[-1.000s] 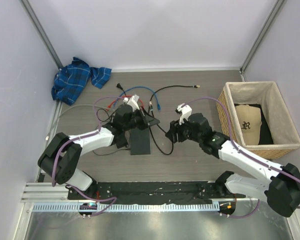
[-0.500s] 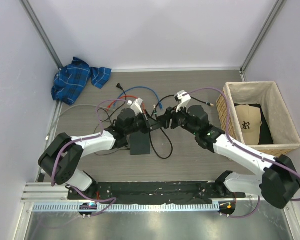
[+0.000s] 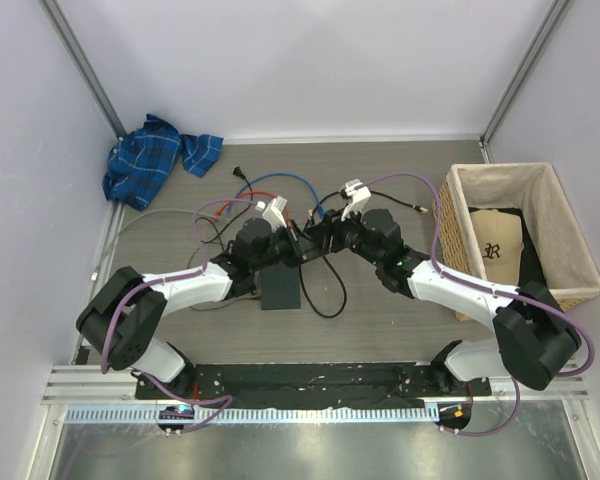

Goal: Insert the plug into the switch port

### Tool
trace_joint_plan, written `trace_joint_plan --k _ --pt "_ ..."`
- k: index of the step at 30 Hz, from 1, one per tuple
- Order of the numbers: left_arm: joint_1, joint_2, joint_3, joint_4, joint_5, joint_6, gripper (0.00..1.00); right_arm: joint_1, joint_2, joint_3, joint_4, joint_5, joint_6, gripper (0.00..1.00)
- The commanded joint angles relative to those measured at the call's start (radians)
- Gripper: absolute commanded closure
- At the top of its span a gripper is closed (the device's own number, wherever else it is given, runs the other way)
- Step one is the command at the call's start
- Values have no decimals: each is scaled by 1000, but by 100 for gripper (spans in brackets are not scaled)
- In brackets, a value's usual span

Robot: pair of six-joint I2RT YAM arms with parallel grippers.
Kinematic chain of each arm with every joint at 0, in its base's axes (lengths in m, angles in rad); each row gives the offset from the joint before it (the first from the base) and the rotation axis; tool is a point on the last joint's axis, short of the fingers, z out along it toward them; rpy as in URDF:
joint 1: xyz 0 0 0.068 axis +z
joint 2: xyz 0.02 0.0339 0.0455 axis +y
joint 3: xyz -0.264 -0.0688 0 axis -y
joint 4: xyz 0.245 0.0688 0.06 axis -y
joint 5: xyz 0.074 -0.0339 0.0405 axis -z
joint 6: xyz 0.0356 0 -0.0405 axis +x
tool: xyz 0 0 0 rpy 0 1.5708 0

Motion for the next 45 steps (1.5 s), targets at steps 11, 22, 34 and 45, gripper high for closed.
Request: trace_joint_plan --k 11,22,34,45 --pt "-15 -81 -8 -30 -44 66 78 5 -3 10 -12 9 -84 99" --pt "49 -253 -32 -257 -102 157 27 0 -32 78 -368 -105 -296 99" --pt "69 -149 11 -234 -93 62 27 3 -48 46 -388 -274 -298 99" --pt "69 -48 25 -120 -33 -25 66 3 -57 24 -364 -299 -273 99"
